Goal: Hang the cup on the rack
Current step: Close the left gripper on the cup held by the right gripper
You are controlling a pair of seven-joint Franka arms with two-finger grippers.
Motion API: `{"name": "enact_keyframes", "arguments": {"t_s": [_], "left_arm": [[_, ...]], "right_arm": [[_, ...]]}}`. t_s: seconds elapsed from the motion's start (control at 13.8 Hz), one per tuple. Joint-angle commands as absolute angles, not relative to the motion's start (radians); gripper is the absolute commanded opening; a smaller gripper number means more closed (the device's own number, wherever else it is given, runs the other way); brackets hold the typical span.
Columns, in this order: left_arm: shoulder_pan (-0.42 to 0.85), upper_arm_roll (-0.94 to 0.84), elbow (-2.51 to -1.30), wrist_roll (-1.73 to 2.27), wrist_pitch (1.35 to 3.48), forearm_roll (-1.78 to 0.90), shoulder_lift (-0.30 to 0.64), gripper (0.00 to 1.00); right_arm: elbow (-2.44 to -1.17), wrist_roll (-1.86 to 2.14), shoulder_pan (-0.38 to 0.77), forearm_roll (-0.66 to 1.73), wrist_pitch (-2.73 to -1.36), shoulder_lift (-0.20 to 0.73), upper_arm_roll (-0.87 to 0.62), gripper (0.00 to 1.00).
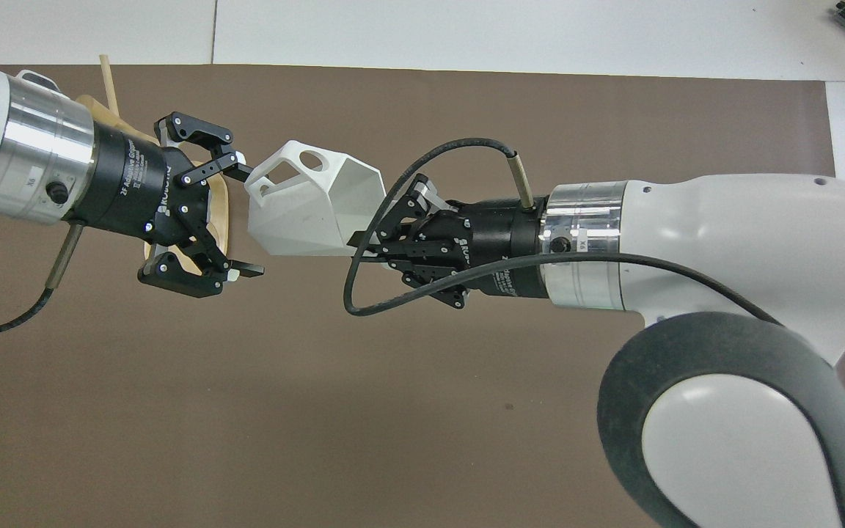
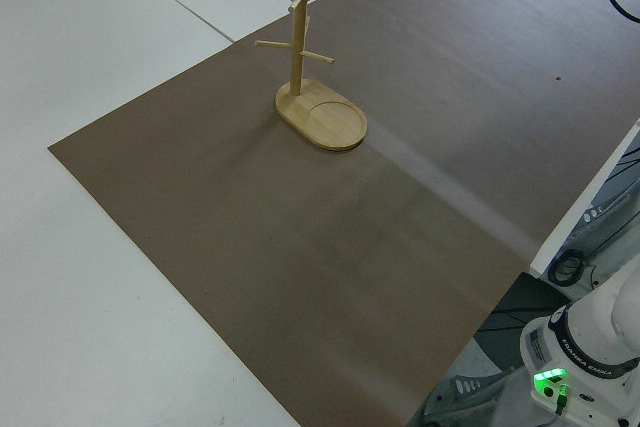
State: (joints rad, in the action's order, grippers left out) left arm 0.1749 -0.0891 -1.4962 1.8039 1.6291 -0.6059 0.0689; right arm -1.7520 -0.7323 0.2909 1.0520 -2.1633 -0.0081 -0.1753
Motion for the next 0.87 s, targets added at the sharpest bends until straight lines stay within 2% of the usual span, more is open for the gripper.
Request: {"name": "enact_keyframes", "arguments": {"t_s": [0.0,0.8], "left_arm": [[0.167,-0.094,-1.46,1.824,1.597,-0.647,0.089,1.0],[0.179,-0.129,-1.459,1.907,1.652,-0.663,0.091,1.0]], "right_arm": [[-1.779,-0.699,0.284,1.081,-2.158,-0.035,-0.178,0.0],[-1.779,-0.699,0.284,1.081,-2.158,-0.035,-0.178,0.0]]}}
